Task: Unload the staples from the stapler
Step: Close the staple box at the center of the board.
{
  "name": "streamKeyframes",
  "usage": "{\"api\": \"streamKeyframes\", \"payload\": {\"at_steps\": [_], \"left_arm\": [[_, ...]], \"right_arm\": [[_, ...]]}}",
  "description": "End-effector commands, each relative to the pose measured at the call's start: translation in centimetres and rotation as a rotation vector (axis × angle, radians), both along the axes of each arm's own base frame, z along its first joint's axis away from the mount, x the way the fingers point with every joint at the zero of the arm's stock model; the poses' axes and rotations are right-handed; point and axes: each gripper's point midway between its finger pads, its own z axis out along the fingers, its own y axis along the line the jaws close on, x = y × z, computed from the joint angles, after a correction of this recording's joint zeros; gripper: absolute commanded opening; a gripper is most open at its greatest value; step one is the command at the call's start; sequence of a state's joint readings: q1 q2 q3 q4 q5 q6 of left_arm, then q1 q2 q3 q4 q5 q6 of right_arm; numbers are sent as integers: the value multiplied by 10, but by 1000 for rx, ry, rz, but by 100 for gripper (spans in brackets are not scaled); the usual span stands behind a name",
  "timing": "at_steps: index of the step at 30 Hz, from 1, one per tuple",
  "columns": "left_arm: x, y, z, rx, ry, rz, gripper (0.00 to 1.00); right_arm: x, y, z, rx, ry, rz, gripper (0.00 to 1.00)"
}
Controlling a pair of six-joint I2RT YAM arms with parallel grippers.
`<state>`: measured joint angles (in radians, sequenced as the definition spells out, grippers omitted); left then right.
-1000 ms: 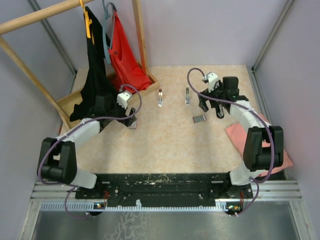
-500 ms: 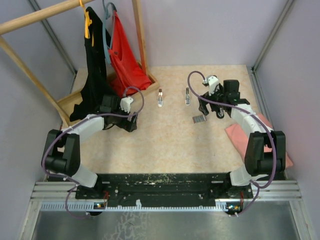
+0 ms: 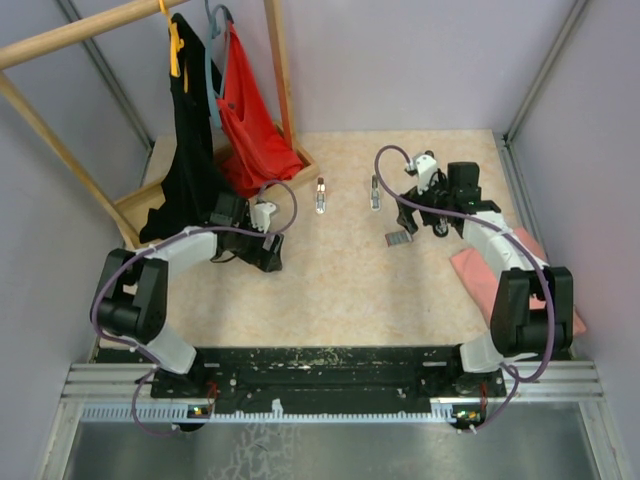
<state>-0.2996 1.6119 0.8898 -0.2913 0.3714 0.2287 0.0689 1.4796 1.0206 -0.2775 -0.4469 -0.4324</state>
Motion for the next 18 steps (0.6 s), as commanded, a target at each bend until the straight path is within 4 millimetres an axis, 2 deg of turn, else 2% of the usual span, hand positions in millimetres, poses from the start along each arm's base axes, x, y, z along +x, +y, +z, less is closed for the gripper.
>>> {"api": "streamKeyframes", "payload": {"at_steps": [1,4,11,14,18], "left_arm": [[-9,-21,4,-31,11,-75,100],[-11,-31,4,-19,0,-110,100],[4,-56,12,-46,-40,-168,100],[11,-64,24,-74,-69,-185,100],[12,-67,52,-113,-156,-214,100]], "right_arm": [[1,5,28,-4,-96,68,92],[-1,5,29,-25,-102,93,92],[-15,14,31,-30,-111,204,93],[-27,20,28,-58,-132,325,98],[-39,21,21,-154,-194,505,99]]}}
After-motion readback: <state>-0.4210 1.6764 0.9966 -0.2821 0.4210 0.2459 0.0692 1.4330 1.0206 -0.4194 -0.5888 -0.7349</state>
